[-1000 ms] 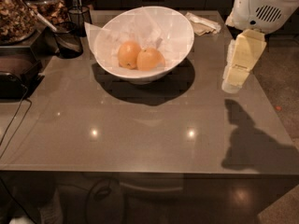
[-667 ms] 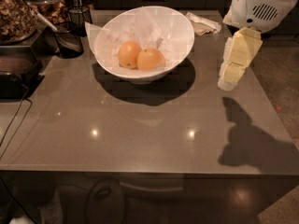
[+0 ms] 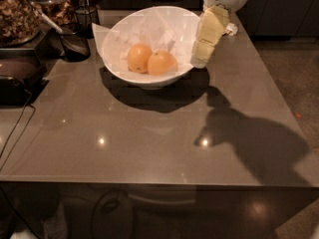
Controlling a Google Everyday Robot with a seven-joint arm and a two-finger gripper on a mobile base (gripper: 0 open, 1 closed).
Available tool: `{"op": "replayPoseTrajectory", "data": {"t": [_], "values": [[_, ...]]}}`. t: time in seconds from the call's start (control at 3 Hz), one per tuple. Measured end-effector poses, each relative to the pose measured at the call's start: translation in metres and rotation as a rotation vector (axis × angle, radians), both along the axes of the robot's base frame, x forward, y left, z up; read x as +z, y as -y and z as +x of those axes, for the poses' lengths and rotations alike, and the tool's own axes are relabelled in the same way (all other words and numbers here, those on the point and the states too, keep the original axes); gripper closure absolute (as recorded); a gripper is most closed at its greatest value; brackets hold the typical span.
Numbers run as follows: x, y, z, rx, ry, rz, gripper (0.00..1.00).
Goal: Pick orange from white bowl
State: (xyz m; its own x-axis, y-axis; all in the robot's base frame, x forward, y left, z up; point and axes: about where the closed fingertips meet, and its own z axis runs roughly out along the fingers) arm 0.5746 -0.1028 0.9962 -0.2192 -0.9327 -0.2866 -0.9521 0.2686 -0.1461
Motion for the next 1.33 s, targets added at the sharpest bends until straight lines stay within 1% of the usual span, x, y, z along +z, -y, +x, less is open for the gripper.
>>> {"op": "replayPoseTrajectory", "data": {"t": [0.33, 0.67, 1.0, 1.33], "values": [[0.006, -0.010, 0.010, 0.007, 0.040, 0.022, 0.00], [0.000, -0.014, 0.021, -0.039, 0.036, 0.043, 0.00], [-0.013, -0.022, 0.039, -0.110, -0.014, 0.075, 0.00], [-0.024, -0.028, 0.055, -0.169, -0.062, 0.110, 0.11]]}}
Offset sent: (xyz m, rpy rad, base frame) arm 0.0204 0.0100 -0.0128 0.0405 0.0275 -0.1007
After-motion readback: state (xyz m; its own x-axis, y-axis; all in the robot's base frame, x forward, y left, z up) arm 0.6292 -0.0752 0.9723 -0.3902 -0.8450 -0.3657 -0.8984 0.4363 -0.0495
